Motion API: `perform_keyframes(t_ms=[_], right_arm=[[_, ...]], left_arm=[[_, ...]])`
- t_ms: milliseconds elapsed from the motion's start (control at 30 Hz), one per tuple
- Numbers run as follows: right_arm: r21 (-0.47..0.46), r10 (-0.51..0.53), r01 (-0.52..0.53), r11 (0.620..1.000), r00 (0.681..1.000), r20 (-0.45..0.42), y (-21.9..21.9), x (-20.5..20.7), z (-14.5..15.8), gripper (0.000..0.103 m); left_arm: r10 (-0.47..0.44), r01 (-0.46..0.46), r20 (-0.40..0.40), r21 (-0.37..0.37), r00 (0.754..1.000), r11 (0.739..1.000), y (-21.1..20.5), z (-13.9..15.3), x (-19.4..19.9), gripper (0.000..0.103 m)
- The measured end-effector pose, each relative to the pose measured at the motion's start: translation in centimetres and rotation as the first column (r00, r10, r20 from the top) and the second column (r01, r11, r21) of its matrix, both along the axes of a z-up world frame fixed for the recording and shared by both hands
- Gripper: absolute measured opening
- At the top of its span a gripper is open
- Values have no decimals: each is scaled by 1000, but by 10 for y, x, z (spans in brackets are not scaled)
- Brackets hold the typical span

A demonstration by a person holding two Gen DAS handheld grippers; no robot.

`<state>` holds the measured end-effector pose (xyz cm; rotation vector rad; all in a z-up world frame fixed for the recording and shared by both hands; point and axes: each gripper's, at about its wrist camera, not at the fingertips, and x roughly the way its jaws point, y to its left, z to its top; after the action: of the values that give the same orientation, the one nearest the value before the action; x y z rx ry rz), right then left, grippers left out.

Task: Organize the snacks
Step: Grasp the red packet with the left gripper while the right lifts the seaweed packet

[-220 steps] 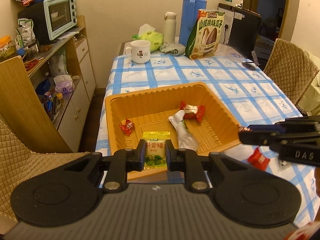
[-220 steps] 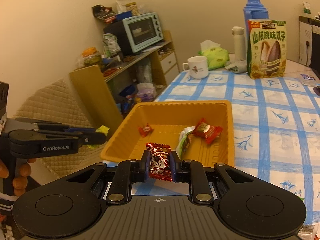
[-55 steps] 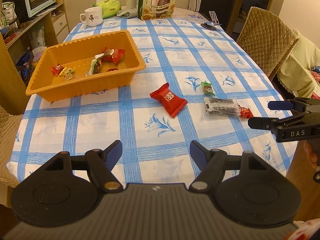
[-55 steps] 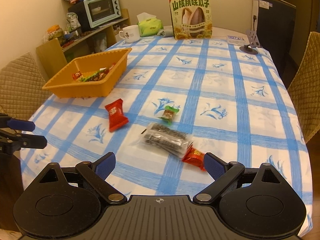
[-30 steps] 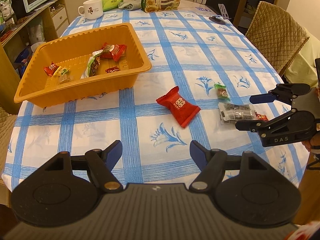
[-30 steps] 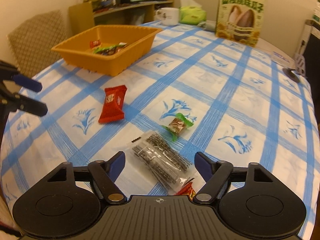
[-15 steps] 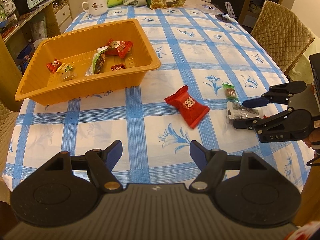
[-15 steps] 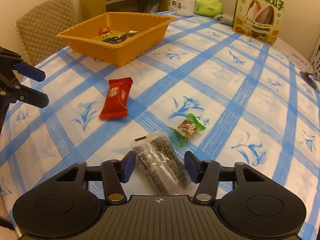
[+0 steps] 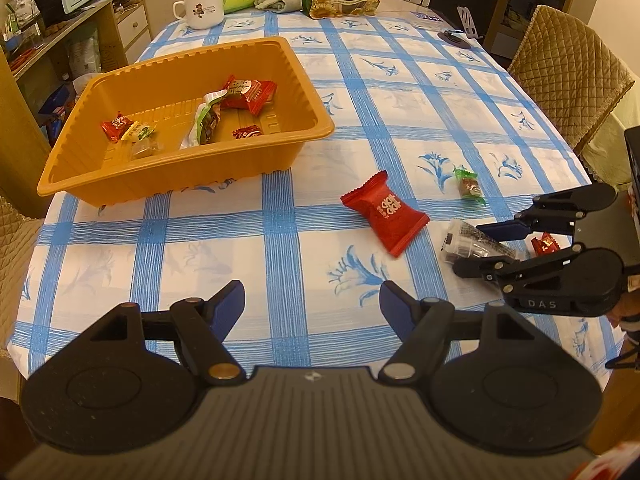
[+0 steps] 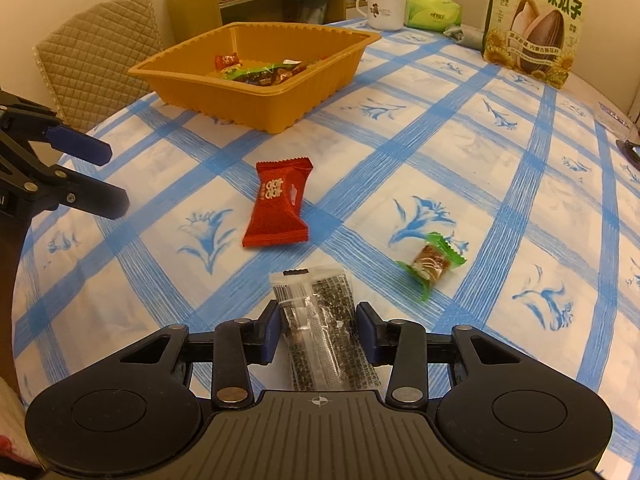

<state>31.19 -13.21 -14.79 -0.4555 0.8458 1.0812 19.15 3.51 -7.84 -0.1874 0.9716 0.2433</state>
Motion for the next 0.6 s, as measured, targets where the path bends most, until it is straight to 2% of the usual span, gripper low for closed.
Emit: perform_keyframes(t_ms=[267, 600], right_arm=[[65, -133, 135, 989, 991, -30, -16, 4, 12, 38], [212, -349, 362, 908, 932, -97, -55, 18, 45, 38]], left_arm=[[-9, 9, 3, 3, 1000, 1000, -1, -2, 3, 72], [-41, 43, 43, -45, 998, 998, -11, -16, 34, 72]])
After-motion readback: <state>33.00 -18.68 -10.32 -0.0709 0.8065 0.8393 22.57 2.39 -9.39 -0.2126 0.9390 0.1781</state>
